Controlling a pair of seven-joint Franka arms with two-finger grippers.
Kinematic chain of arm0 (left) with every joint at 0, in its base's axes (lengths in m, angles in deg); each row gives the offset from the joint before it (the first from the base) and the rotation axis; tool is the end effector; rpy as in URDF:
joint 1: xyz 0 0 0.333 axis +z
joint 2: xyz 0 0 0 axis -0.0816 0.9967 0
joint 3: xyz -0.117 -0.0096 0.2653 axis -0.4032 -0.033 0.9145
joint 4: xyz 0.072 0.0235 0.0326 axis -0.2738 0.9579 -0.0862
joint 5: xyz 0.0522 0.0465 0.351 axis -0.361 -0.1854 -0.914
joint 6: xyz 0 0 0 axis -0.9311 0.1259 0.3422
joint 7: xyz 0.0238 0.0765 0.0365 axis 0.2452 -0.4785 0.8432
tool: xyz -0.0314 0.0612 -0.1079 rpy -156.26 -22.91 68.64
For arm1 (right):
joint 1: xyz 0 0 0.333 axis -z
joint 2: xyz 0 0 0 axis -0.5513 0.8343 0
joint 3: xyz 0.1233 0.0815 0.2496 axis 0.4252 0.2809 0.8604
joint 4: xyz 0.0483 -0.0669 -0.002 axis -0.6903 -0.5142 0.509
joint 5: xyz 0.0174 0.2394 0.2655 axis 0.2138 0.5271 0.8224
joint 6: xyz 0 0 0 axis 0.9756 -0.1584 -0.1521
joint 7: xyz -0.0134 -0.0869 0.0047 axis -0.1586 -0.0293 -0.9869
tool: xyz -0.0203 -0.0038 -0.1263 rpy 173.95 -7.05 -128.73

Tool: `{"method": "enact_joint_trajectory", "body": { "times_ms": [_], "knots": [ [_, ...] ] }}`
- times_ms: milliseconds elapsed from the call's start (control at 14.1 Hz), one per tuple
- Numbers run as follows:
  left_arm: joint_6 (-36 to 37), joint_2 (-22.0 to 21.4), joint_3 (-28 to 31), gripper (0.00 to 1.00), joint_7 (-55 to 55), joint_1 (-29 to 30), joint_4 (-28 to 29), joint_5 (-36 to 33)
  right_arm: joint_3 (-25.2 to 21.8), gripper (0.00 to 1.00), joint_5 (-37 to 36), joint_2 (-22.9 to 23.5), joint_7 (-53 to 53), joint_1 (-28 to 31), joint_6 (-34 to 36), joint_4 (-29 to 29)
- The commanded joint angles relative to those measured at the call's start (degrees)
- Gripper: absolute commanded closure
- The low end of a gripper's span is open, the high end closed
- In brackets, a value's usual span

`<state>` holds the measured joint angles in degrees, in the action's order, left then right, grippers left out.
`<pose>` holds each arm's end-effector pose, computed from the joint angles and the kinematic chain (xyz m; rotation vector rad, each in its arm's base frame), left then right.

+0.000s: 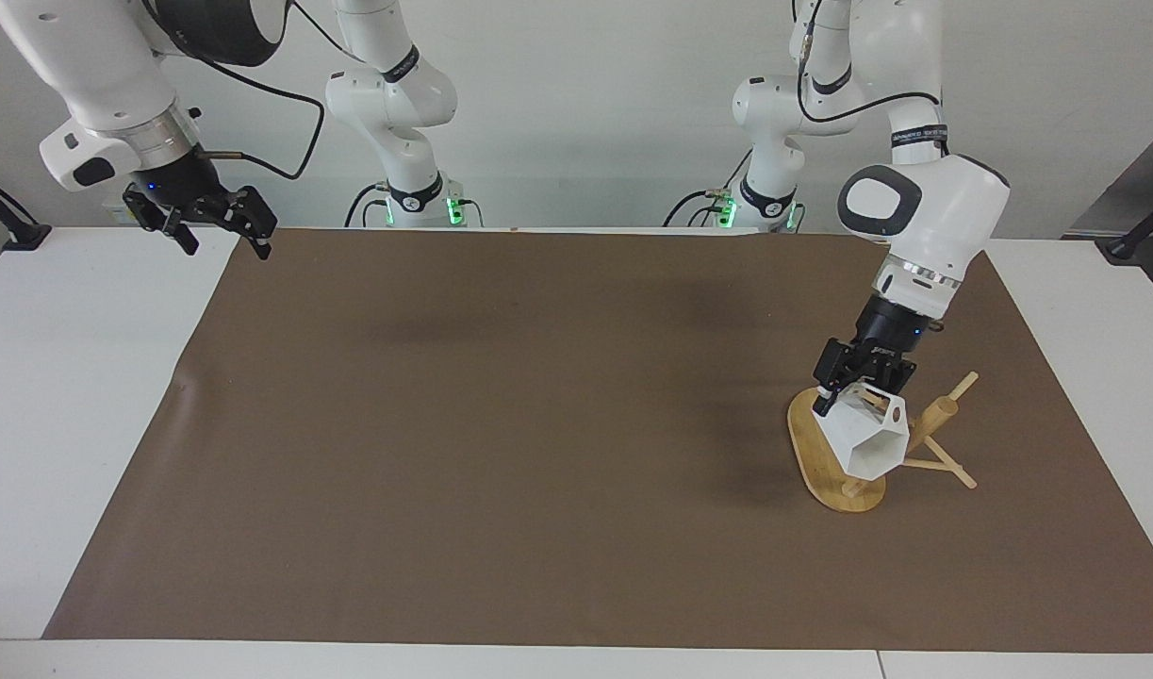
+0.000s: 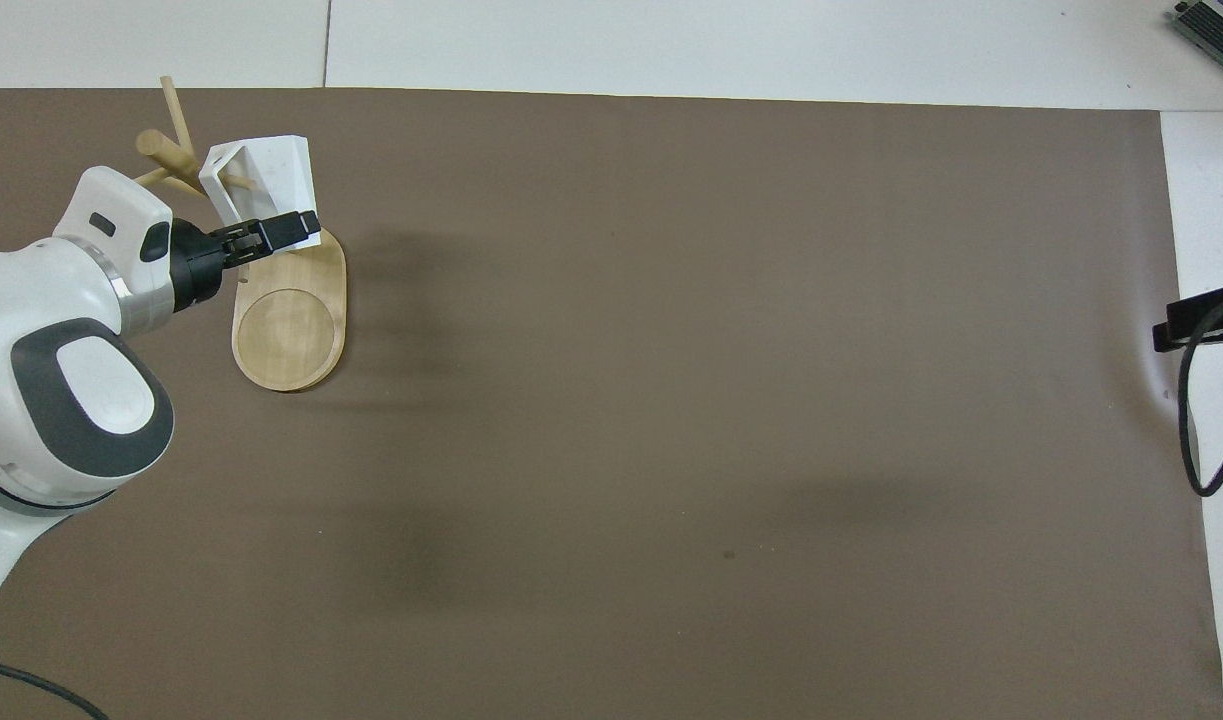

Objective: Hang cup on rack
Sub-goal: 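Carry the cup with the left gripper onto a peg of the mug tree, then open the left gripper and pull it back from the hung cup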

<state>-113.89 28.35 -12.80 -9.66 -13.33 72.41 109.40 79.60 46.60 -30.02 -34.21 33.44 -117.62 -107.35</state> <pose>0.5723 -0.0782 0.4195 2.6113 0.1915 0.6944 0.5110 -0.0711 0.5787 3.1180 -0.0970 -0.0611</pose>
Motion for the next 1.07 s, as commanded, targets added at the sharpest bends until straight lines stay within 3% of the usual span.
{"method": "enact_joint_trajectory", "body": {
  "times_ms": [0, 71, 213, 284, 498, 782, 996],
  "knots": [
    [1.0, 0.8, 0.1, 1.00, 1.3, 0.2, -1.4, -1.1, 0.5, 0.00, 0.8, -1.4, 0.6, -0.7, 0.0, -1.7],
    [1.2, 0.8, 0.1, 1.00, 1.3, 0.2, -1.5, -1.1, 0.6, 0.00, 0.8, -1.4, 0.6, -0.9, 0.0, -1.7],
    [1.6, 0.8, 0.1, 0.77, 1.3, 0.2, -1.5, -1.1, 0.6, 0.00, 0.8, -1.4, 0.6, -0.9, 0.0, -1.7],
    [1.7, 0.8, 0.1, 0.01, 1.2, 0.1, -1.6, -1.1, 0.6, 0.00, 0.8, -1.4, 0.7, -0.7, 0.0, -1.7],
    [3.7, 0.9, 0.1, 0.00, 0.7, 0.6, -2.9, -2.7, 0.6, 0.00, 0.8, -1.4, 0.7, -0.4, 0.0, -1.7],
    [17.0, 0.8, 0.2, 0.00, 1.3, 3.5, -9.5, -11.2, 0.6, 0.00, 0.8, -1.4, 0.6, -0.4, 0.0, -1.7],
    [24.4, -1.6, 1.9, 0.00, 1.3, 3.6, -10.2, -17.7, 0.6, 0.00, 0.8, -1.4, 0.6, -0.4, 0.0, -1.7]
  ]
}}
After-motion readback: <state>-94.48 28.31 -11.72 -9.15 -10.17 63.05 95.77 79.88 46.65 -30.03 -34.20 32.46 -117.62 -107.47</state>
